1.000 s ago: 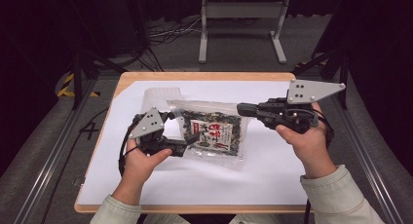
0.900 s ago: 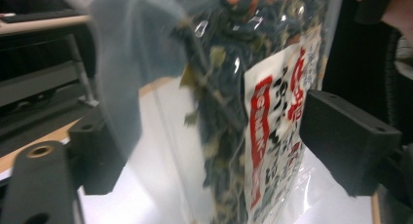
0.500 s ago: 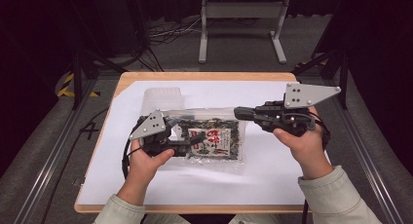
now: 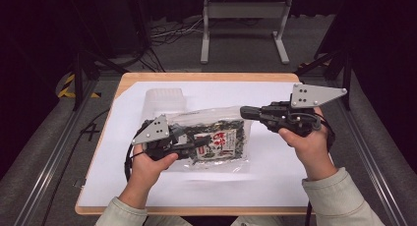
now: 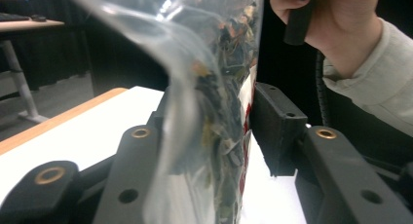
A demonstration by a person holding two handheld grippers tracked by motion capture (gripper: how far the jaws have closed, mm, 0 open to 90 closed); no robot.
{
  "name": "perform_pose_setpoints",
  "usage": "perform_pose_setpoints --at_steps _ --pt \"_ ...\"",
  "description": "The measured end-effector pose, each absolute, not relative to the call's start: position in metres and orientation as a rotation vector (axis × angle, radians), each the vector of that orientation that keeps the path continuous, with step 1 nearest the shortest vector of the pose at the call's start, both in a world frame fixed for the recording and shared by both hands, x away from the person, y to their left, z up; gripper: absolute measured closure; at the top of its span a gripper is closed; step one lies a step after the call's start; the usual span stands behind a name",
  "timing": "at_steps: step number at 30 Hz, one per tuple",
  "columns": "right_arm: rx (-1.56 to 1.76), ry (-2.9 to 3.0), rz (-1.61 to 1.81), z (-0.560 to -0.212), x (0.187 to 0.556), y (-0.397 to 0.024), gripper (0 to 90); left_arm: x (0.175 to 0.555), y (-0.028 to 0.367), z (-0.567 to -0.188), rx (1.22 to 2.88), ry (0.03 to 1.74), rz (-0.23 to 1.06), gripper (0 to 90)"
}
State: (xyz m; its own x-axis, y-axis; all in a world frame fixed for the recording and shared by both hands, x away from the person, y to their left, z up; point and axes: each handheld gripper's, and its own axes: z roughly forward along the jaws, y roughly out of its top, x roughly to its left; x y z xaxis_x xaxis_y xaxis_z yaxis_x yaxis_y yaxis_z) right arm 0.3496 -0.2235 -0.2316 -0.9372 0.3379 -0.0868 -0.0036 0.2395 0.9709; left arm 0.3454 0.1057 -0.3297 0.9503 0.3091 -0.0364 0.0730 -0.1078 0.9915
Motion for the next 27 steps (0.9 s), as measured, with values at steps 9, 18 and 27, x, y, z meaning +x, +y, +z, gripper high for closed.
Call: perform_pose_setpoints --at_steps 9,18,27 --pt "0.314 2.239 1.728 -0.2316 0.3516 -0.2273 89.8 0.3413 0.1022 -0.3272 1.717 0.250 0.177 71.0" --pt "0.282 2.225 1.732 -0.2301 0.3490 -0.2253 87.1 0.3391 0.1064 -0.3236 1.709 0.233 0.180 71.9" --pt "0.302 2.142 1.735 -0.2368 0.3433 -0.2337 67.4 0.3372 0.1045 -0.3213 1.729 0.247 0.198 72.1"
